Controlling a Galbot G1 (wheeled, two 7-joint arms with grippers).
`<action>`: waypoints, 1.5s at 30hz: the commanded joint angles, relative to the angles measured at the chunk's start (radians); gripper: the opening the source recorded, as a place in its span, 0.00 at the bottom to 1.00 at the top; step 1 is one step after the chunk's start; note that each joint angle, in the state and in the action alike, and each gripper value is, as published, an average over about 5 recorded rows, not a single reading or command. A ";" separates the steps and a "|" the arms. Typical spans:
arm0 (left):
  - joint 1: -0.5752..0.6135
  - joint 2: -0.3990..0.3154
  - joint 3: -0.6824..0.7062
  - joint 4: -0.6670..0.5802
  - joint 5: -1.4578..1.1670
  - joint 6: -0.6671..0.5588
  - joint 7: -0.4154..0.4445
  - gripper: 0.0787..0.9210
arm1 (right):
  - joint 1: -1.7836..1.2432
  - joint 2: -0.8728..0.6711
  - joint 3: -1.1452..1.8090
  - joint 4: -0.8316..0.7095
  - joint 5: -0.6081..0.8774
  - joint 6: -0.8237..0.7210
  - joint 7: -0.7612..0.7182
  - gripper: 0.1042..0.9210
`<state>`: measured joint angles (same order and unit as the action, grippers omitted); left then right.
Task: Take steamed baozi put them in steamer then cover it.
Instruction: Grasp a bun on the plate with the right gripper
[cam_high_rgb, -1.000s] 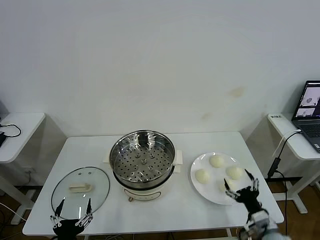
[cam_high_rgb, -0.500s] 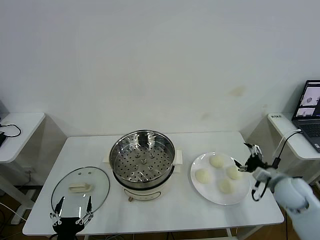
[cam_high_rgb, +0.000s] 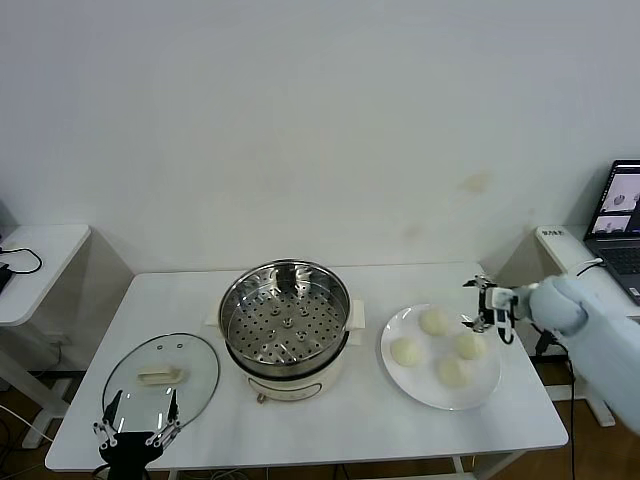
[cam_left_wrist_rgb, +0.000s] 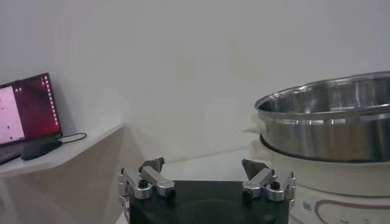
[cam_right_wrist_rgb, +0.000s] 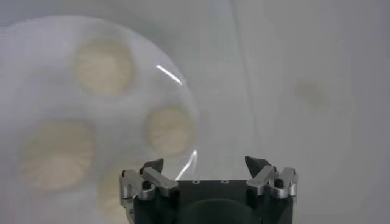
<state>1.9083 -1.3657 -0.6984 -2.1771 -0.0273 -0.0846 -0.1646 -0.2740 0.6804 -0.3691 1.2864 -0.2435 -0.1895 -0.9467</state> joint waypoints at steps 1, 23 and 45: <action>-0.001 0.001 -0.006 0.000 0.003 0.001 0.000 0.88 | 0.224 0.075 -0.219 -0.170 0.012 0.018 -0.159 0.88; -0.006 -0.001 -0.044 0.000 -0.006 -0.005 -0.004 0.88 | 0.171 0.258 -0.198 -0.348 -0.070 0.004 -0.075 0.88; -0.007 -0.001 -0.048 -0.010 -0.011 -0.009 -0.007 0.88 | 0.156 0.287 -0.191 -0.368 -0.123 -0.004 -0.058 0.59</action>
<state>1.9009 -1.3680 -0.7469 -2.1870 -0.0378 -0.0938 -0.1712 -0.1200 0.9533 -0.5570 0.9339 -0.3539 -0.1918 -1.0040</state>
